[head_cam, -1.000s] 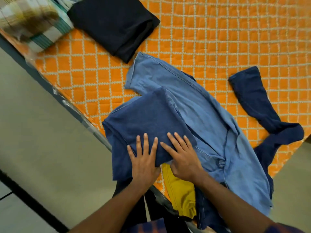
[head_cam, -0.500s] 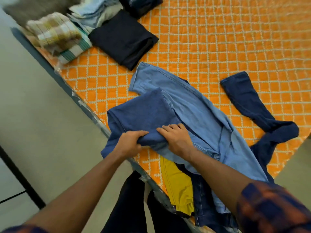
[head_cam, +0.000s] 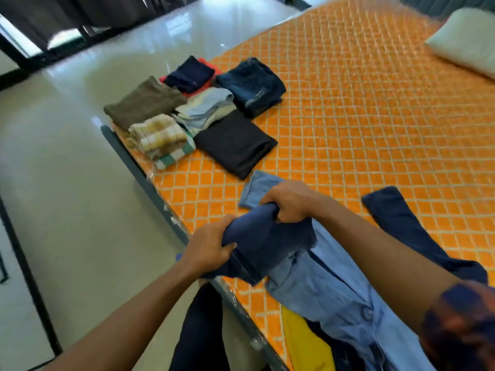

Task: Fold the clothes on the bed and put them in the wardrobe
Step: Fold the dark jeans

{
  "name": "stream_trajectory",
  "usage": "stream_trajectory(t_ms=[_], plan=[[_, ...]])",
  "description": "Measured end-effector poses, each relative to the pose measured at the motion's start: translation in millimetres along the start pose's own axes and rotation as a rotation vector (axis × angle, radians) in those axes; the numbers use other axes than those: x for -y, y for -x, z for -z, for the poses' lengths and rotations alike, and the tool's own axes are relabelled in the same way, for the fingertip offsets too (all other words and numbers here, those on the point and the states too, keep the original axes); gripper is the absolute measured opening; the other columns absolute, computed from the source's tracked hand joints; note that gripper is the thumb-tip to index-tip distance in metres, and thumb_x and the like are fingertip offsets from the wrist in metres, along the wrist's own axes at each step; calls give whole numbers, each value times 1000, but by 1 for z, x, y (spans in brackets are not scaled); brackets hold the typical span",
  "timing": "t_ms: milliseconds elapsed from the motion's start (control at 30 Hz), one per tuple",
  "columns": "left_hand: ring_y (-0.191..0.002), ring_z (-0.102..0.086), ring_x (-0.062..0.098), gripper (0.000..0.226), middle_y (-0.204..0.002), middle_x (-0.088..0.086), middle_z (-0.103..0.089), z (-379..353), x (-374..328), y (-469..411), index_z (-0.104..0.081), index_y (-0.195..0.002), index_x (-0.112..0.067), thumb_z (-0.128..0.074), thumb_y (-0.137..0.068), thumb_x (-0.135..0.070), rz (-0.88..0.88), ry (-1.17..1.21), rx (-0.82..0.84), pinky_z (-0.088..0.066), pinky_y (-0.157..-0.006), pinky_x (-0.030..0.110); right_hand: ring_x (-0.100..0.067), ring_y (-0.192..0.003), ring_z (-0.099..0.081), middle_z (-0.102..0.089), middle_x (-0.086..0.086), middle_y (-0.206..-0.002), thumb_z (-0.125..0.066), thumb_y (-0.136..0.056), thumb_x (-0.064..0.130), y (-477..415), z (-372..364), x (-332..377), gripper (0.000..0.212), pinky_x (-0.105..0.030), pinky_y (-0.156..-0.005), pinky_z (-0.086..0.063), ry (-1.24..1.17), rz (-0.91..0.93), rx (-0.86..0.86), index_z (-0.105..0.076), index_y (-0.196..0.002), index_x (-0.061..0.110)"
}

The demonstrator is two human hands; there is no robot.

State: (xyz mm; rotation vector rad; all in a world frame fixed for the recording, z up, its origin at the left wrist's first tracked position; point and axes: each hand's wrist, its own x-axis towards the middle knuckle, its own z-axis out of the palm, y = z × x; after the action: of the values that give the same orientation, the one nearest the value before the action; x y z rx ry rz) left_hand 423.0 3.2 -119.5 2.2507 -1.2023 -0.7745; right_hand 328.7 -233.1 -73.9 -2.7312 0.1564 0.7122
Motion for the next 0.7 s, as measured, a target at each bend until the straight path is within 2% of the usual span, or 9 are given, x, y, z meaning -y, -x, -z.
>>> stream_trajectory(t_ms=[167,267,367,433,500,533,600,633,700], plan=[[-88,-68,27,44,-95,-4,-73,78,14,-91,-61,-116,-33,-62,-73,-27,-74,32,-107,-54,-69,41,-27,-91,-65,-73,3,-98,-71,-70,16,-74,87,-31,41,-39,-70,-54,40,-29,-82,-73,-107,32],[-86,-67,33,48,-92,2,-73,130,13,-158,-62,-119,-32,-66,-74,-15,-183,-59,-290,-52,-62,42,-31,-98,-65,-74,1,-106,-70,-69,15,-119,150,-58,48,-35,-69,-46,107,-56,-231,-72,-113,34],[-85,-65,38,56,-98,6,-69,158,10,-214,-58,-130,-29,-64,-77,-13,-225,-171,-418,-52,-59,45,-35,-95,-65,-74,-2,-101,-60,-65,22,-156,195,-82,47,-35,-73,-38,161,-54,-458,-71,-110,29],[-73,-62,40,60,-100,8,-65,154,9,-238,-55,-138,-26,-65,-81,-10,-222,-248,-481,-44,-48,41,-36,-95,-64,-71,-4,-99,-55,-64,20,-174,197,-104,41,-41,-83,-40,173,-25,-594,-68,-103,22],[-66,-58,38,64,-98,9,-60,136,13,-259,-53,-142,-24,-66,-82,-7,-160,-319,-500,-30,-43,35,-36,-112,-60,-67,-7,-113,-54,-69,14,-201,177,-132,34,-44,-93,-38,210,-45,-673,-63,-102,18],[-70,-57,36,66,-101,9,-59,123,15,-267,-52,-144,-25,-65,-82,-6,-124,-339,-478,-30,-44,35,-38,-124,-55,-63,-11,-125,-54,-74,14,-214,157,-146,34,-47,-98,-37,208,-97,-689,-62,-107,17],[-90,-57,36,70,-116,9,-56,88,31,-289,-44,-149,-27,-63,-84,-10,-44,-349,-323,-41,-54,41,-42,-136,-45,-53,-18,-142,-48,-83,23,-244,108,-175,41,-50,-102,-38,117,-265,-672,-62,-121,15],[-101,-55,37,70,-125,9,-52,66,44,-299,-37,-152,-29,-60,-87,-15,8,-327,-191,-46,-63,43,-43,-135,-44,-50,-20,-145,-46,-84,27,-257,78,-187,47,-50,-103,-40,21,-347,-616,-61,-127,15],[-114,-51,37,70,-135,9,-46,27,78,-315,-28,-156,-29,-56,-91,-25,79,-274,50,-48,-79,44,-43,-138,-43,-47,-21,-147,-55,-88,15,-277,19,-194,50,-44,-108,-38,-271,-497,-443,-57,-138,13]])
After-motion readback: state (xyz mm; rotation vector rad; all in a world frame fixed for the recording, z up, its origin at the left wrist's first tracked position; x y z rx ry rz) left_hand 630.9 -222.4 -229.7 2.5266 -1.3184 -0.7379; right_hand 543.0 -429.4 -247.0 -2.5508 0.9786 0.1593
